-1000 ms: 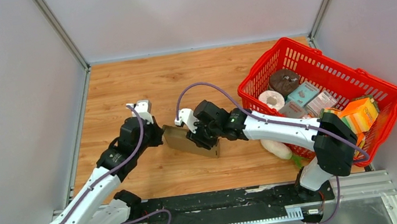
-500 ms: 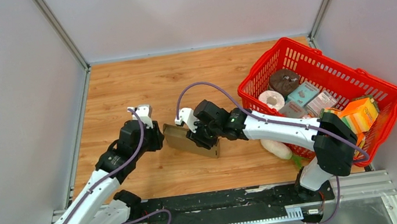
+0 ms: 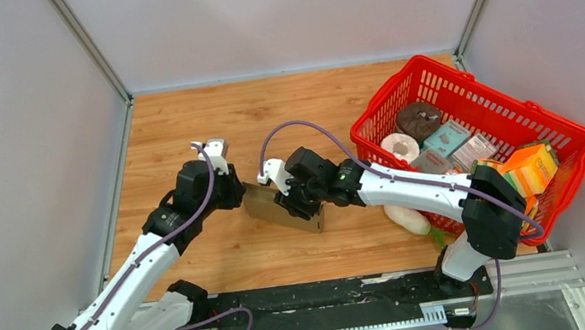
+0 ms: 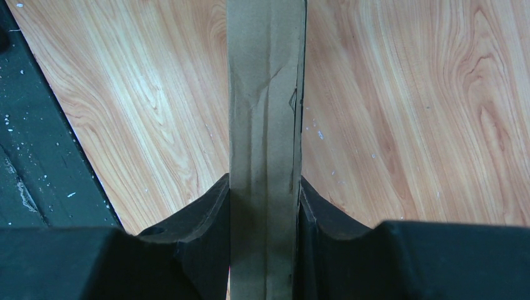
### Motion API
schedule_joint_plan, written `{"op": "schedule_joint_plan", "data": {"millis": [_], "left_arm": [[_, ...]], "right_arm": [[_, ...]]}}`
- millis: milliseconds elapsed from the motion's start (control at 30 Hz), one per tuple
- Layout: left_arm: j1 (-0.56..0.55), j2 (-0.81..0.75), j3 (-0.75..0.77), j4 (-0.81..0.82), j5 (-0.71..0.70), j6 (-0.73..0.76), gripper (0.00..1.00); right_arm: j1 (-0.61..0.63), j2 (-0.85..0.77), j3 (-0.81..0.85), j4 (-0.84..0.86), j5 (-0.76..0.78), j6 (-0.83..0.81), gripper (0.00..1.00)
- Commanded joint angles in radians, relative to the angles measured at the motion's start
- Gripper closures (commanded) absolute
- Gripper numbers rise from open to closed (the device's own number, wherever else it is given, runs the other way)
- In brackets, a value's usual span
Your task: Fold the paper box
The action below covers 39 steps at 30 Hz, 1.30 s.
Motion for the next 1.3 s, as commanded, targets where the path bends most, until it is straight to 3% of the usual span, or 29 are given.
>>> {"op": "schedule_joint_plan", "data": {"millis": [0,267,533,700,867,933,1033,1267], "left_arm": [[0.006,0.005,0.041,0.021,-0.001,0.026,0.68],[0.006,0.038,0.047,0.022,-0.008,0.037,0.71],[0.006,0.034,0.040,0.039,-0.013,0.026,0.87],[0.006,0.032,0.050,0.036,-0.010,0.019,0.78],[0.006,0.040,0.049,0.033,-0.015,0.014,0.87],[0.006,0.041,0.050,0.033,-0.021,0.011,0.87],[0.006,0.041,0.060,0.025,-0.028,0.011,0.79],[0.006,0.044,0.084,0.011,-0.047,0.006,0.81]], "right_arm": [[-0.001,0.018,0.010,-0.028,0.010,0.010,0.72],[-0.001,0.016,0.011,-0.030,0.008,0.011,0.73],[0.001,0.016,0.011,-0.030,0.005,0.013,0.73],[0.001,0.019,0.011,-0.031,0.005,0.013,0.73],[0.001,0.022,0.011,-0.030,0.003,0.013,0.73],[0.001,0.022,0.010,-0.028,0.003,0.013,0.73],[0.001,0.027,0.013,-0.031,0.002,0.013,0.73],[0.001,0.030,0.013,-0.030,0.000,0.014,0.73]]}}
